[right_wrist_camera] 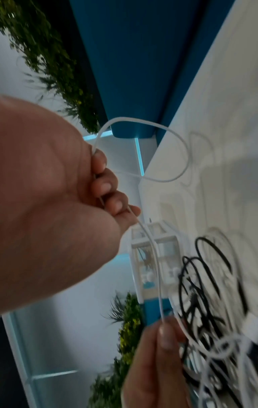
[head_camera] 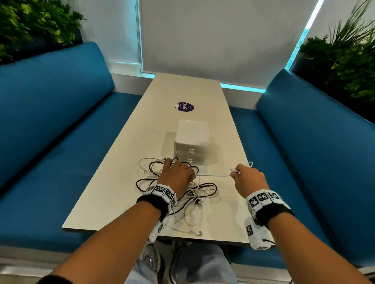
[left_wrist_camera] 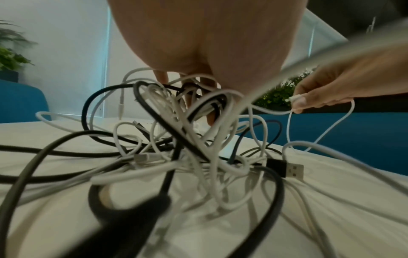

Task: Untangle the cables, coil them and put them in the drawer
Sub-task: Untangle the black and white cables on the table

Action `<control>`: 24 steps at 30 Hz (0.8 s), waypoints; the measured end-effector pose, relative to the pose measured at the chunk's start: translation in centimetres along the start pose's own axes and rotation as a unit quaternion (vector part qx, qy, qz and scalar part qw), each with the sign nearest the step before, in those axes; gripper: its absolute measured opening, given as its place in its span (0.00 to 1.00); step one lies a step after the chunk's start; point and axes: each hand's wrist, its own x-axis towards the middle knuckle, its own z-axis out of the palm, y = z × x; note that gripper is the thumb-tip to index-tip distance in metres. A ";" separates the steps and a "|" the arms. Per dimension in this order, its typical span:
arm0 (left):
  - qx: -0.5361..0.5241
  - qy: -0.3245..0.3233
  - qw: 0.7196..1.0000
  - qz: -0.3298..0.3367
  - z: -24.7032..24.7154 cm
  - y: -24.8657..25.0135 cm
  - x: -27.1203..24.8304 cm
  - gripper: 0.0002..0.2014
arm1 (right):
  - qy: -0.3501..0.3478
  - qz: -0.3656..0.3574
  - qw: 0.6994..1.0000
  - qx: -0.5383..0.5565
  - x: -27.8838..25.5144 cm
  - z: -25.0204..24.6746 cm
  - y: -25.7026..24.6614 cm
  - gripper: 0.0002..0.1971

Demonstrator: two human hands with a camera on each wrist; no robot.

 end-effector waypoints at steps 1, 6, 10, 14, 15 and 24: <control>0.008 0.000 1.000 0.001 0.2 0.2 -0.1 0.11 | -0.002 -0.006 1.000 -0.004 -0.4 0.2 -0.4 0.11; 0.034 0.006 0.999 0.020 0.6 1.0 -0.6 0.13 | -0.005 -0.105 0.993 0.055 -1.4 1.7 -4.1 0.15; 0.038 0.012 0.999 0.023 0.3 1.2 -0.6 0.09 | -0.039 -0.152 0.984 0.089 -1.3 2.6 -6.8 0.12; 0.040 0.018 0.999 0.021 0.4 0.5 -0.7 0.09 | -0.069 -0.160 0.982 0.073 -0.8 2.7 -7.9 0.12; 0.038 0.023 0.999 0.021 0.4 0.3 -0.8 0.08 | -0.072 -0.158 0.982 0.071 -0.7 2.7 -7.9 0.12; 0.036 0.029 0.999 0.015 -0.3 -0.9 -1.6 0.14 | -0.028 -0.111 0.993 -0.014 -0.7 0.9 -4.8 0.12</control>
